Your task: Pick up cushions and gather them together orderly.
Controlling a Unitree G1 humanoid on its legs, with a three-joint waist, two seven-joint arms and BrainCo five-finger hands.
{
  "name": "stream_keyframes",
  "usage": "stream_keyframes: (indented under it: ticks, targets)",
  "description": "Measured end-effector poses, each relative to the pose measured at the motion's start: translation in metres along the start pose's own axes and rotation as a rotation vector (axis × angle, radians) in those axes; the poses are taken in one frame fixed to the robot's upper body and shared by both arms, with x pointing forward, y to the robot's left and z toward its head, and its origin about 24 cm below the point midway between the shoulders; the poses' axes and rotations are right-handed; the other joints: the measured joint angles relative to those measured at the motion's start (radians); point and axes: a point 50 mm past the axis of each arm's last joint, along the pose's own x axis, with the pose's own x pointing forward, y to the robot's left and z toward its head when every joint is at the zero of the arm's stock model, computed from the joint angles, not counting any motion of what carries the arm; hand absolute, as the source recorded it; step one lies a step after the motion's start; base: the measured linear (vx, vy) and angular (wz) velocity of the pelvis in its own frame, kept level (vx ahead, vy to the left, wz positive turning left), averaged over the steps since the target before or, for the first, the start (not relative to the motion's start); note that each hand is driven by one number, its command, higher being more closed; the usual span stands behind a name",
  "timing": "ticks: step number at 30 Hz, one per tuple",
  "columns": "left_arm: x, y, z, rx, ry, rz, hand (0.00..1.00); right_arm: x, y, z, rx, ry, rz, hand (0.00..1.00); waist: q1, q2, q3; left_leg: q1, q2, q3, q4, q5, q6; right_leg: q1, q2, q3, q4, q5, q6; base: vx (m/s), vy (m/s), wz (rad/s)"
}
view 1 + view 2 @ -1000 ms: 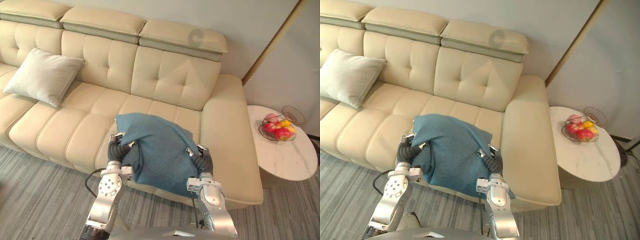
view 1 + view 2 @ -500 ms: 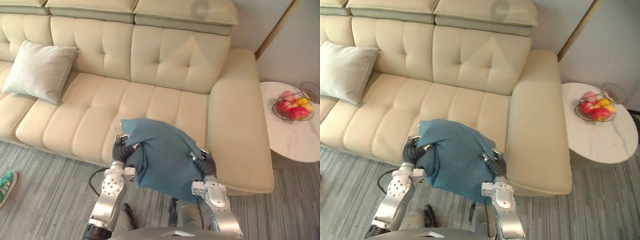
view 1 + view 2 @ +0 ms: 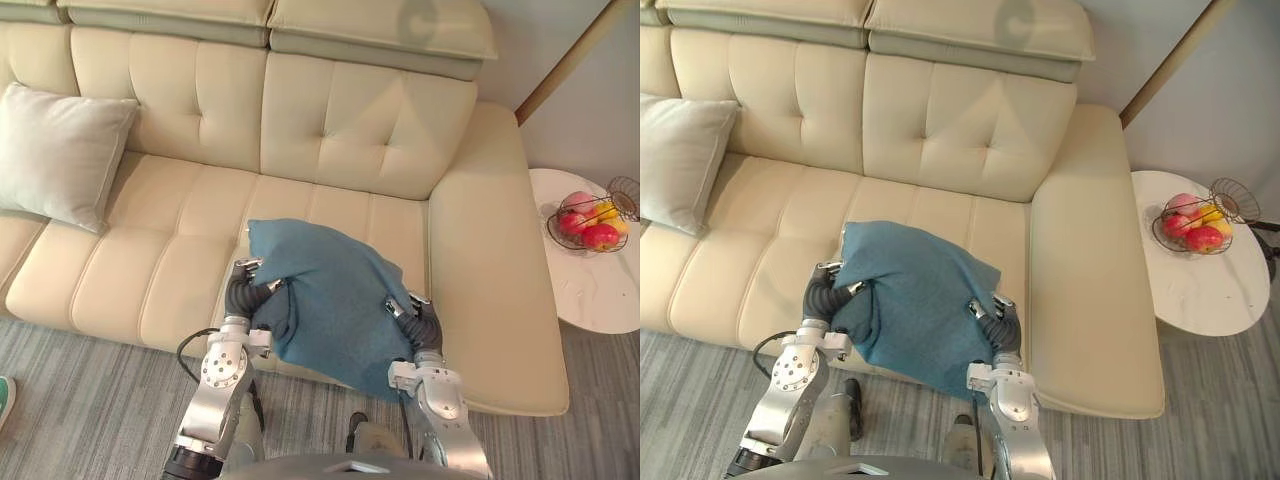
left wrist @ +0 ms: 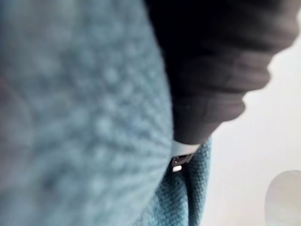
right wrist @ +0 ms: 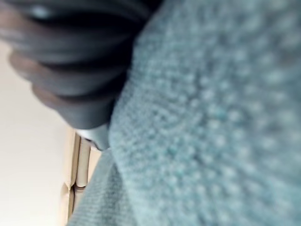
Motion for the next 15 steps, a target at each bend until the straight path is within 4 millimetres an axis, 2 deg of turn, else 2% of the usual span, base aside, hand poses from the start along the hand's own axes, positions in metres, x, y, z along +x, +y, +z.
stream_keyframes:
  ticks: [2,4,8,11,15]
  targets:
    - [-0.002,0.002,-0.002,0.008,0.006,-0.002,1.0,0.0,0.002,0.0,0.001,0.001,0.012,1.0,0.007,0.001,0.0,0.008,0.003,0.036,0.01,-0.011,0.017,-0.003,0.007,0.035,-0.021,0.02,-0.003,0.05,0.155,-0.54]
    - [-0.003,0.004,-0.003,0.017,0.012,-0.006,1.0,0.001,0.002,0.0,-0.007,-0.003,0.021,1.0,0.01,0.0,0.0,0.019,0.021,0.069,0.009,-0.018,0.008,-0.001,0.019,0.065,-0.048,0.046,0.017,0.0,0.026,-0.57]
    - [-0.002,0.001,-0.001,0.018,0.004,-0.023,1.0,0.003,0.0,0.002,-0.03,-0.015,0.019,1.0,0.006,-0.003,-0.001,0.022,0.043,0.094,-0.019,-0.027,-0.018,-0.03,0.039,0.077,-0.075,0.063,0.017,-0.05,-0.031,-0.41]
    - [0.009,-0.002,0.01,0.039,-0.051,-0.025,1.0,0.007,0.002,0.008,-0.028,-0.041,0.016,1.0,0.003,-0.003,-0.001,0.011,0.04,0.109,-0.043,-0.004,-0.022,-0.049,0.037,0.093,-0.097,0.07,0.018,-0.1,-0.039,-0.19]
    - [0.029,-0.004,0.034,0.058,-0.156,0.021,1.0,0.026,0.013,0.031,-0.006,-0.145,0.026,1.0,0.008,-0.002,-0.001,-0.029,0.03,0.118,-0.09,0.059,-0.015,-0.112,0.035,0.096,-0.107,0.1,0.02,-0.15,-0.028,-0.02]
